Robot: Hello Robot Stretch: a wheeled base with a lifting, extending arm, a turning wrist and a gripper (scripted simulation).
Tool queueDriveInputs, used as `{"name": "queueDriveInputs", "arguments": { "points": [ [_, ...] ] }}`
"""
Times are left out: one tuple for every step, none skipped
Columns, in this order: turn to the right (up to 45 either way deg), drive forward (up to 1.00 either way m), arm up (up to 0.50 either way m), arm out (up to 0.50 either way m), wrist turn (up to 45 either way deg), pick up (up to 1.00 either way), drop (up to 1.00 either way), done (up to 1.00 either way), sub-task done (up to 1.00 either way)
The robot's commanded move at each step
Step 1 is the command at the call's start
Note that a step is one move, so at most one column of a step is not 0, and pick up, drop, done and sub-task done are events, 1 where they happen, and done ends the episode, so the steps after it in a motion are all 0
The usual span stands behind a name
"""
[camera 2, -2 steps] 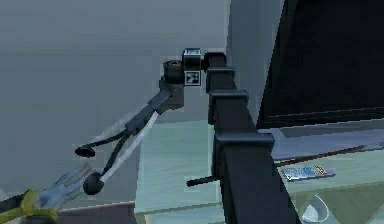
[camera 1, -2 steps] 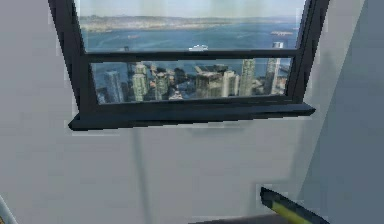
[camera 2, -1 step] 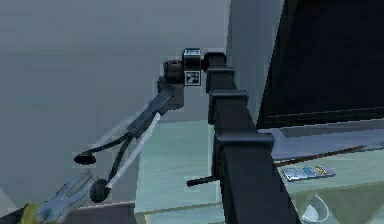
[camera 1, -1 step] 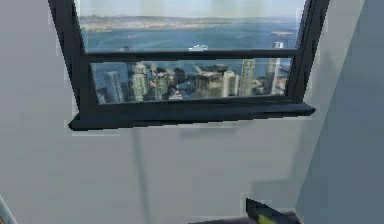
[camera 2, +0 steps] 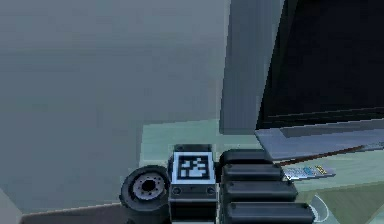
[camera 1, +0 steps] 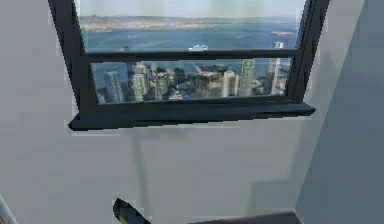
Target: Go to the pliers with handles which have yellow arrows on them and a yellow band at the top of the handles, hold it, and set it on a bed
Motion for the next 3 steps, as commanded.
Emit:
{"name": "queueDriveInputs", "arguments": {
  "points": [
    [45.0, 0.00, 0.00, 0.00, 0.0, 0.00, 0.00, 0.00, 0.00],
    [45.0, 0.00, 0.00, 0.00, 0.0, 0.00, 0.00, 0.00, 0.00],
    [45.0, 0.00, 0.00, 0.00, 0.0, 0.00, 0.00, 0.00, 0.00]
  ]
}}
